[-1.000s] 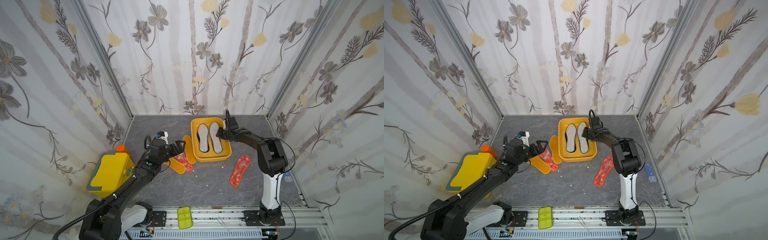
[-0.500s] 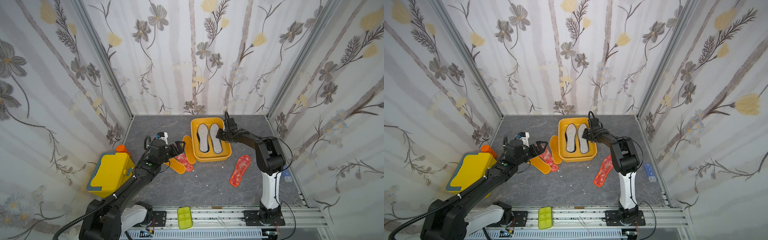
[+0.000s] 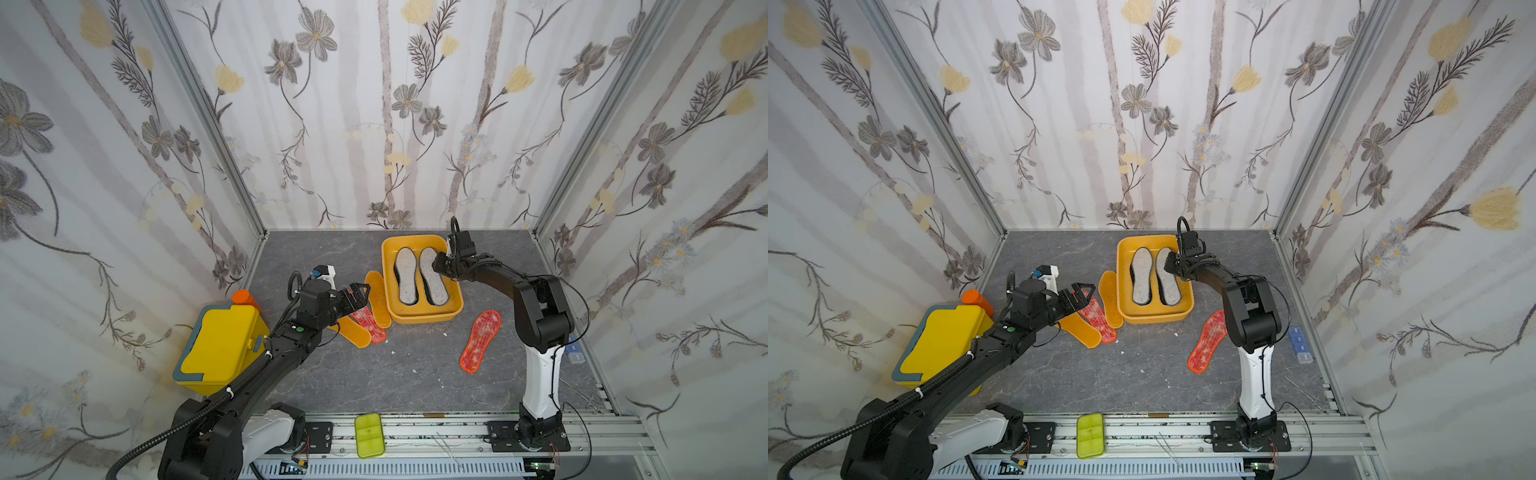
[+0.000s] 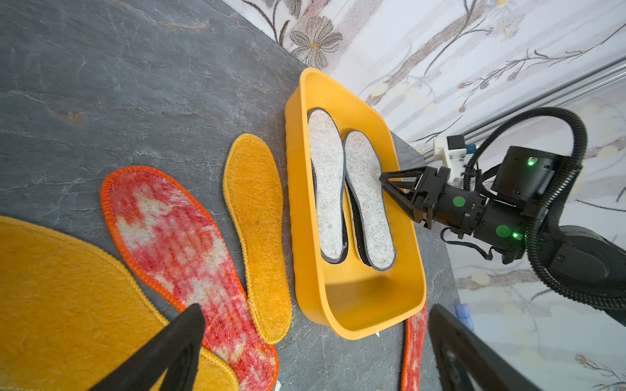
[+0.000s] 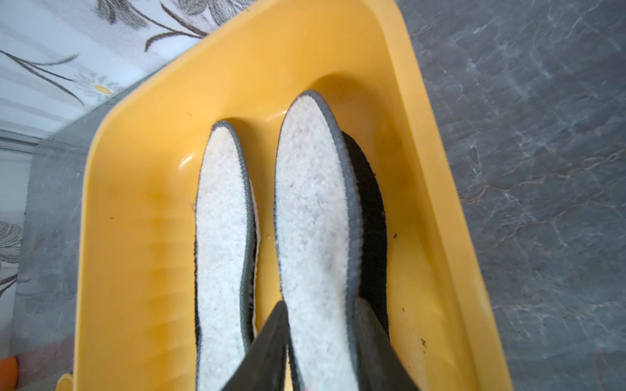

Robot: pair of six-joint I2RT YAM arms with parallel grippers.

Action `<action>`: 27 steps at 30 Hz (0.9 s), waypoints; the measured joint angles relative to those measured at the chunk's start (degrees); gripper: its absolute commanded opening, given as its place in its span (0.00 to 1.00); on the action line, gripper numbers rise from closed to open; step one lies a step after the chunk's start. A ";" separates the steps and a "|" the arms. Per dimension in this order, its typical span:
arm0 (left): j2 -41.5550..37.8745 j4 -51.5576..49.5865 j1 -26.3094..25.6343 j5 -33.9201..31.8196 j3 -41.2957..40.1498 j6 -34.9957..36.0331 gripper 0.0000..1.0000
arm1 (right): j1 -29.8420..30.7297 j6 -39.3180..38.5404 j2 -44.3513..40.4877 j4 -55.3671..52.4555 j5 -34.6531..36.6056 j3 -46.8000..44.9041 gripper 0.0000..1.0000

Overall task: Put the insoles into the storage box
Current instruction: Place the insole in the storage box.

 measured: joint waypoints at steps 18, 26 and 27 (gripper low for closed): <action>-0.74 0.02 0.09 0.00 -0.85 -0.31 1.00 | 0.59 -0.28 -1.86 -3.02 -0.22 0.22 0.36; -0.02 1.09 0.09 0.02 -2.08 -2.12 1.00 | 0.76 -2.75 -8.35 -3.13 -1.86 -1.77 0.37; 0.26 1.40 0.09 0.04 -2.27 -2.73 1.00 | 0.81 -3.06 -9.25 -3.10 -2.16 -2.23 0.37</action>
